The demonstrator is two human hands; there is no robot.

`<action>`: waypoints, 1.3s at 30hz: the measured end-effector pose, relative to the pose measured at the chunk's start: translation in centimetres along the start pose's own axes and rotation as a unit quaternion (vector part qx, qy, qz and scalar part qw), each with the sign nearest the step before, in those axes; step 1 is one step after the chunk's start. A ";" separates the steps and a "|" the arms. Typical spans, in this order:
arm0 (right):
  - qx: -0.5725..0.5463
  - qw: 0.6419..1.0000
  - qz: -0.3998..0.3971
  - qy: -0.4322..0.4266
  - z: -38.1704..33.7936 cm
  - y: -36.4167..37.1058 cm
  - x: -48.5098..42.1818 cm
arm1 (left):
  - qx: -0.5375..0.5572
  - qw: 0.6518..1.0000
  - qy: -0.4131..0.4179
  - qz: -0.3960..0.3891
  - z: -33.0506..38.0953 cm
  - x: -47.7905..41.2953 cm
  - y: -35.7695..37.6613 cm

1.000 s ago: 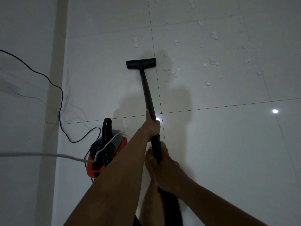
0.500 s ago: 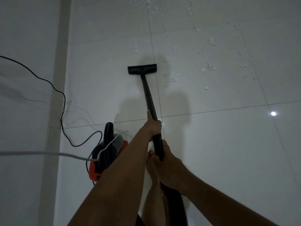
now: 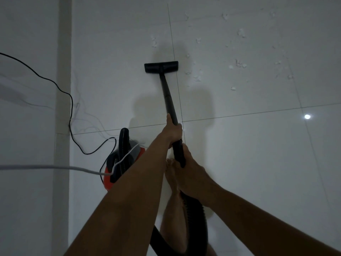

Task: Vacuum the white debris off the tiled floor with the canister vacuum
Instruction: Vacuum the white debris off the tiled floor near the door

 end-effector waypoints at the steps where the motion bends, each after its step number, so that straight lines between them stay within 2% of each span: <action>1: -0.007 1.000 -0.002 0.000 -0.1 -0.1 -0.1 | -0.003 1.000 0.004 0.007 0.0 -0.3 -0.1; 10: -0.034 0.999 -0.005 -0.009 -1.0 -0.6 -0.2 | 0.031 0.999 0.022 0.036 0.5 -0.7 -0.4; 14: -0.116 0.992 -0.004 0.044 -0.4 -0.8 -0.5 | 0.052 0.997 0.026 0.051 0.5 -0.7 -0.1; 18: -0.048 0.998 -0.006 0.027 -0.7 -0.9 -0.6 | 0.050 0.998 0.006 0.048 0.4 -1.0 0.2; 27: -0.032 0.998 -0.011 0.050 -1.1 -1.0 -0.4 | 0.044 0.998 -0.002 0.046 0.5 -1.2 0.2; 39: -0.029 0.999 -0.015 0.029 -1.0 -1.8 -1.2 | 0.051 0.998 -0.018 0.035 0.9 -2.6 0.3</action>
Point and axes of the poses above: each hand's wrist, its own x-axis away from the middle knuckle, its own y-axis out of the palm, z = x × y, the point moved 3 cm from there along -x, towards the middle knuckle, and after that the axes turned 7 degrees about -z, right-handed, at the moved point
